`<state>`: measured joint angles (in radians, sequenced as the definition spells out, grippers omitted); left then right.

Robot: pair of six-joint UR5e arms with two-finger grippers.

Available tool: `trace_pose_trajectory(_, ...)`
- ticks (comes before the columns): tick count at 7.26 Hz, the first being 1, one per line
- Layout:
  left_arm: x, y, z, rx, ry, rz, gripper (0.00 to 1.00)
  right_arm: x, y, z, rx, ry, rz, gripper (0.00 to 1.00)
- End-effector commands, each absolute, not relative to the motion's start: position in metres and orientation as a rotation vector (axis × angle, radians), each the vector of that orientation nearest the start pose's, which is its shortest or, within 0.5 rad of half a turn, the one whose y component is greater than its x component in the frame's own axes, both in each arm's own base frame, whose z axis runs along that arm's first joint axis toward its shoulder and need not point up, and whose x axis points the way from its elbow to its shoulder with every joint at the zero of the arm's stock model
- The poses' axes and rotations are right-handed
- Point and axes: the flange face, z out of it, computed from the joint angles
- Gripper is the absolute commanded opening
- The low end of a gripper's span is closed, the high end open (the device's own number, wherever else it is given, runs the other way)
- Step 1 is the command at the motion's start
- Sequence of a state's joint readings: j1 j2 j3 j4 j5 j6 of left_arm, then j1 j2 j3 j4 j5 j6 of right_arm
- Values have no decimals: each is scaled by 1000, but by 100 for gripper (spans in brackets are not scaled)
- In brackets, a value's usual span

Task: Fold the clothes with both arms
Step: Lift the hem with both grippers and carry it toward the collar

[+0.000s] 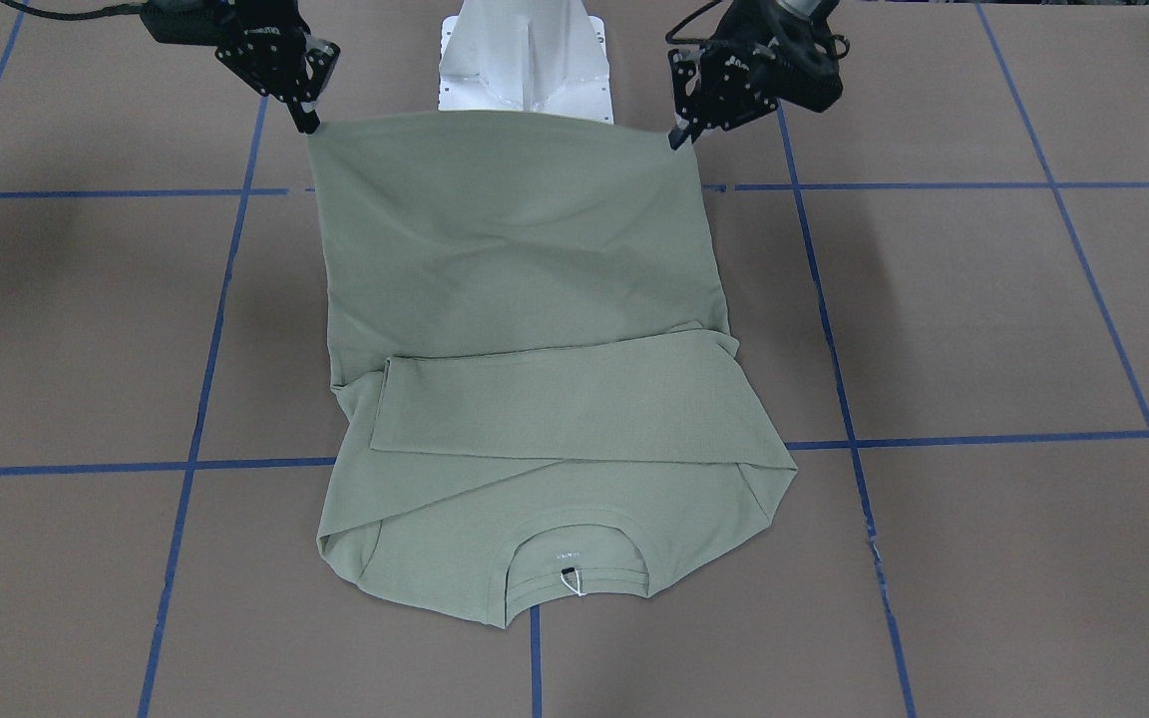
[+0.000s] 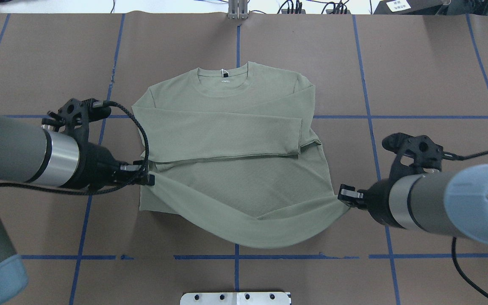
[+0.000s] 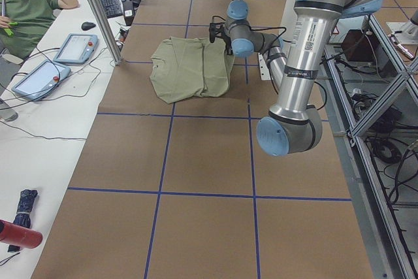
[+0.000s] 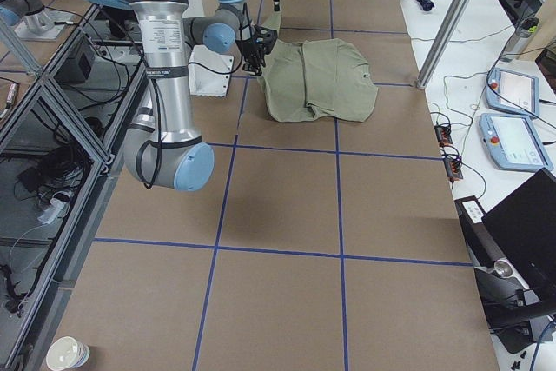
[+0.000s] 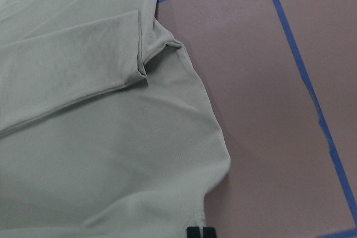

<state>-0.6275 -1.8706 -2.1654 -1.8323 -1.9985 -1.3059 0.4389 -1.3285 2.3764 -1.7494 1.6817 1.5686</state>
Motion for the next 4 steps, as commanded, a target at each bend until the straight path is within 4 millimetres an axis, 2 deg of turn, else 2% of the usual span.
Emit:
trace_pose_trajectory(1,329,-472,224,308,1075,-70,0,-360,-407,216,123,-829,419,0)
trace_pose_trajectory(2,328,-514,230,338,1033,-80,0,-372,-445,217,156,-790,381,0)
trace_pose_trajectory(3,330,-543,238,350,997,-96,0,-376,-479,219,168,-757,399,0)
trace_pose_trajectory(4,330,-565,248,382,957,-79,0,-375,-515,212,186,-732,410,0)
